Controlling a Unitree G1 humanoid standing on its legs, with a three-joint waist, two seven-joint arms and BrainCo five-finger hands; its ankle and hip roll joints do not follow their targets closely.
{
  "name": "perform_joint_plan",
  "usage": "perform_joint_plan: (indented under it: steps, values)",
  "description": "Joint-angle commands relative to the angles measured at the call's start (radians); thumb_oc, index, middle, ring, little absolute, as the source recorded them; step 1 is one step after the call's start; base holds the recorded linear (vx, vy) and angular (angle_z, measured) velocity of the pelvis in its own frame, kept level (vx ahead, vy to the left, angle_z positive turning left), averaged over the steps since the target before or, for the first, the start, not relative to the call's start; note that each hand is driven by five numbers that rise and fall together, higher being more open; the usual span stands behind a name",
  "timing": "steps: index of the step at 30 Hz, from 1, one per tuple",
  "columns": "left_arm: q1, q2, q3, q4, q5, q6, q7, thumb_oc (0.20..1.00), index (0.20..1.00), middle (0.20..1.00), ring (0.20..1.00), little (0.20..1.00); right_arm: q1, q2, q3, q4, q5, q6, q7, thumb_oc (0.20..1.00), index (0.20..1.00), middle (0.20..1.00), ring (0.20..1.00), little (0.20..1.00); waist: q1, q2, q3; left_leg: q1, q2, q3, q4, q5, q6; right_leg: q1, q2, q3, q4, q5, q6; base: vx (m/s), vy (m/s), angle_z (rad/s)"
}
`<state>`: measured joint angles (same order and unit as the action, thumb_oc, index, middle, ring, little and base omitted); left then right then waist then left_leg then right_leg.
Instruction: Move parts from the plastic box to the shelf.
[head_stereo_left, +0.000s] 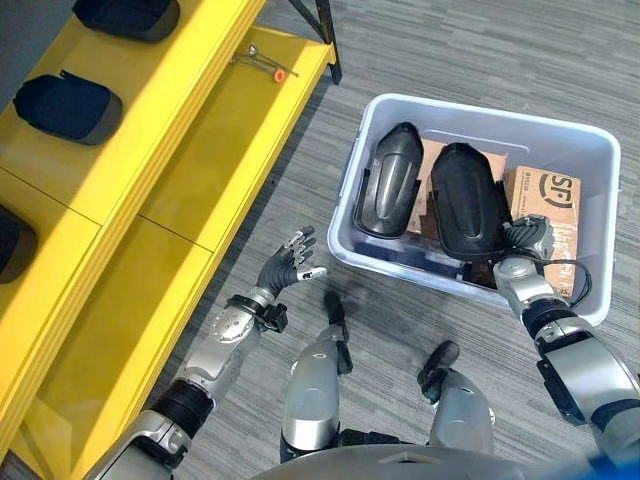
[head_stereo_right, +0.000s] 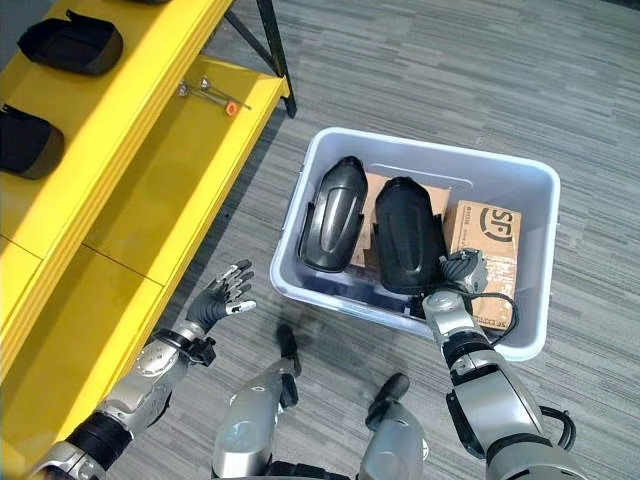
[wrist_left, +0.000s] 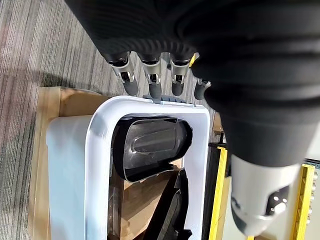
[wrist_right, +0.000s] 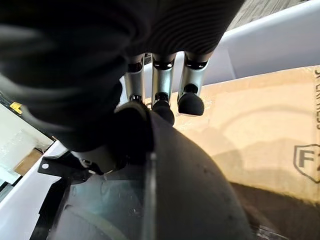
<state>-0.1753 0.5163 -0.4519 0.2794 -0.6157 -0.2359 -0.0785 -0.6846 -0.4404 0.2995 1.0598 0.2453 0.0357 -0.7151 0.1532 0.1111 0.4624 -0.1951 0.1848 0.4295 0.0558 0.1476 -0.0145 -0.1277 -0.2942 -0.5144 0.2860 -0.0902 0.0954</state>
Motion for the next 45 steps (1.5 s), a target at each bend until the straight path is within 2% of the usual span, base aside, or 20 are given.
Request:
perform_joint_plan:
  steps: [1, 7, 17, 24, 27, 30, 35, 38, 45]
  values:
    - [-0.022, 0.006, -0.015, -0.078, -0.003, -0.021, 0.011, 1.0, 1.0, 1.0, 1.0, 1.0, -0.123, -0.045, -0.016, 0.01, 0.019, -0.049, -0.046, 0.2, 0.2, 0.2, 0.2, 0.2, 0.011, 0.001, 0.019, -0.009, 0.041, -0.053, 0.096, -0.097, -0.075, -0.066, -0.014, 0.032, 0.113, -0.047, 0.005, 0.0, 0.0, 0.0]
    - [-0.035, 0.017, -0.036, -0.081, -0.007, -0.027, 0.018, 1.0, 1.0, 1.0, 1.0, 1.0, -0.159, -0.063, -0.056, 0.041, 0.082, -0.062, -0.111, 0.2, 0.2, 0.2, 0.2, 0.2, 0.004, 0.007, 0.036, -0.021, 0.041, -0.044, 0.11, -0.105, -0.073, -0.092, -0.026, 0.037, 0.137, -0.047, 0.01, -0.01, -0.008, 0.01]
    - [-0.047, 0.016, -0.044, -0.09, -0.013, -0.008, 0.027, 1.0, 1.0, 1.0, 1.0, 1.0, -0.176, -0.08, -0.055, 0.065, 0.078, -0.063, -0.028, 0.2, 0.2, 0.2, 0.2, 0.2, -0.004, 0.015, 0.049, -0.03, 0.045, -0.033, 0.123, -0.111, -0.074, -0.111, -0.037, 0.045, 0.145, -0.045, 0.011, 0.0, -0.001, -0.01]
    - [-0.068, 0.012, -0.06, -0.079, -0.017, 0.013, 0.027, 1.0, 1.0, 1.0, 1.0, 1.0, -0.269, -0.09, -0.002, 0.092, 0.03, -0.008, 0.002, 0.2, 0.2, 0.2, 0.2, 0.2, 0.009, 0.032, 0.058, -0.076, 0.04, -0.037, 0.149, -0.117, -0.072, -0.166, -0.063, 0.043, 0.192, -0.05, 0.013, 0.0, 0.012, -0.01]
    - [-0.078, 0.008, -0.07, -0.066, -0.021, 0.005, 0.03, 1.0, 1.0, 1.0, 1.0, 1.0, -0.312, -0.09, 0.026, 0.114, 0.037, 0.033, -0.039, 0.2, 0.2, 0.2, 0.2, 0.2, 0.019, 0.042, 0.058, -0.12, 0.036, -0.038, 0.164, -0.12, -0.07, -0.215, -0.077, 0.043, 0.22, -0.051, 0.016, -0.02, 0.026, 0.06]
    - [-0.086, 0.01, -0.076, -0.065, -0.025, 0.003, 0.035, 1.0, 1.0, 1.0, 1.0, 1.0, -0.322, -0.088, 0.012, 0.13, 0.126, 0.048, -0.096, 0.2, 0.2, 0.2, 0.2, 0.2, 0.02, 0.048, 0.058, -0.143, 0.033, -0.038, 0.166, -0.121, -0.07, -0.242, -0.079, 0.045, 0.231, -0.05, 0.018, -0.01, 0.002, 0.03]
    - [-0.085, 0.016, -0.082, -0.072, -0.025, -0.001, 0.035, 1.0, 1.0, 1.0, 1.0, 1.0, -0.306, -0.09, -0.035, 0.149, 0.133, 0.044, -0.162, 0.2, 0.2, 0.2, 0.2, 0.2, 0.018, 0.052, 0.058, -0.157, 0.031, -0.036, 0.162, -0.123, -0.071, -0.26, -0.078, 0.049, 0.233, -0.048, 0.021, -0.01, -0.003, 0.02]
    - [-0.083, 0.017, -0.091, -0.077, -0.025, -0.018, 0.034, 1.0, 1.0, 1.0, 1.0, 1.0, -0.283, -0.102, -0.091, 0.175, 0.216, 0.021, -0.234, 0.2, 0.2, 0.2, 0.2, 0.2, 0.007, 0.055, 0.058, -0.16, 0.034, -0.025, 0.159, -0.125, -0.074, -0.27, -0.073, 0.057, 0.225, -0.043, 0.023, -0.05, -0.042, -0.02]
    - [-0.081, 0.022, -0.097, -0.086, -0.026, -0.023, 0.035, 1.0, 1.0, 1.0, 1.0, 1.0, -0.267, -0.131, -0.119, 0.193, 0.217, 0.013, -0.255, 0.2, 0.2, 0.2, 0.2, 0.2, -0.006, 0.052, 0.058, -0.15, 0.039, -0.015, 0.156, -0.126, -0.079, -0.268, -0.064, 0.067, 0.211, -0.04, 0.023, -0.03, -0.036, -0.03]
